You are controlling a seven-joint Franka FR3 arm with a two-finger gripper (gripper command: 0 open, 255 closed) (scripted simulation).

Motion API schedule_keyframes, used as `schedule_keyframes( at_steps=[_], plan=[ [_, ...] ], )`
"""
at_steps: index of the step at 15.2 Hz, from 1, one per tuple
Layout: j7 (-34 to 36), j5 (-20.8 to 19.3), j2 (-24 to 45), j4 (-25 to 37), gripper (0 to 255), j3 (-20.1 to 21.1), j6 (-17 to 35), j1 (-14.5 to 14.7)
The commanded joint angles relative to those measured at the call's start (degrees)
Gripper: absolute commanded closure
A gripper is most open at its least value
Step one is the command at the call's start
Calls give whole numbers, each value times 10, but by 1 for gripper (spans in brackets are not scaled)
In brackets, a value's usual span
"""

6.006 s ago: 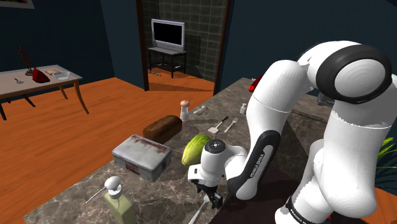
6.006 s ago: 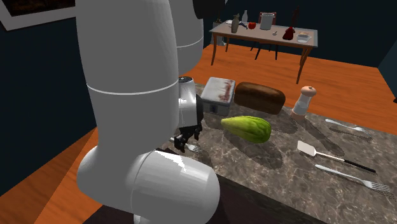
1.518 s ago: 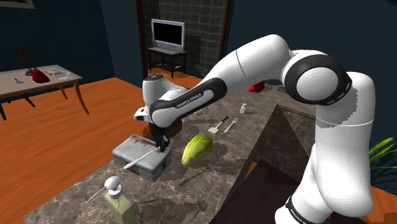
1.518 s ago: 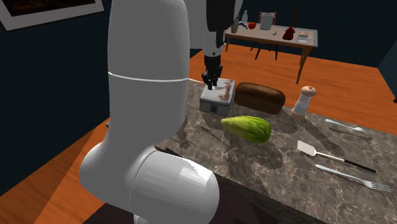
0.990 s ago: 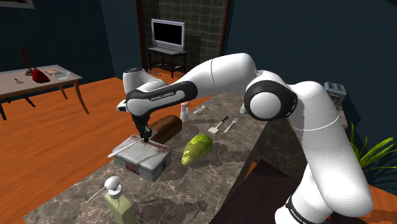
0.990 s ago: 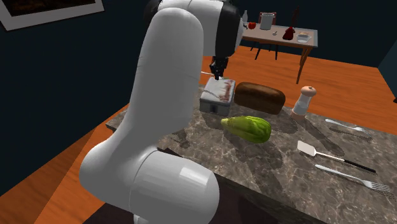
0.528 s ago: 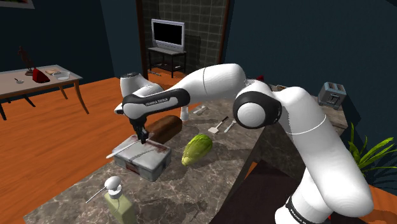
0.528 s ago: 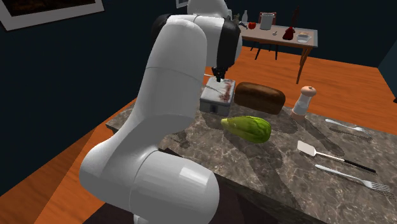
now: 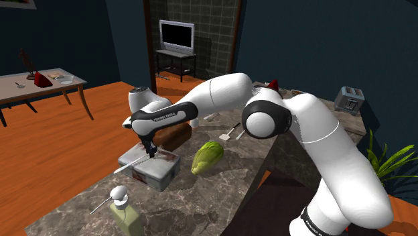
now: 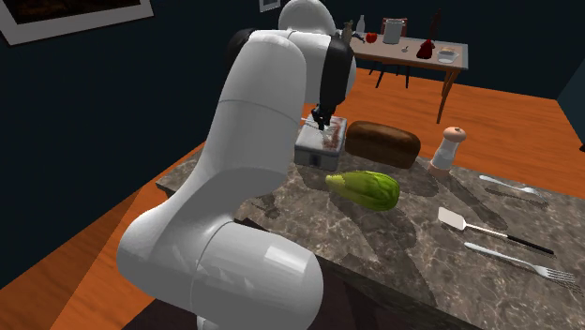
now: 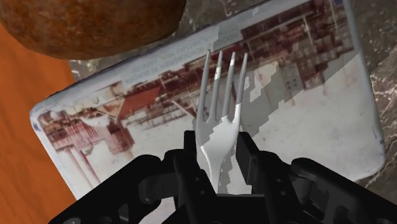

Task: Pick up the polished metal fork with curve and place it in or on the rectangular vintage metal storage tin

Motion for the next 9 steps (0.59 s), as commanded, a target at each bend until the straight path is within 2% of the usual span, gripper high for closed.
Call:
schedule_keyframes(
  at_steps=[1,8,9],
  plan=[
    [1,0,7,1,255,0,7,0],
    [1,0,7,1,255,0,7,0],
    [1,0,7,1,0,0,7,0]
  ],
)
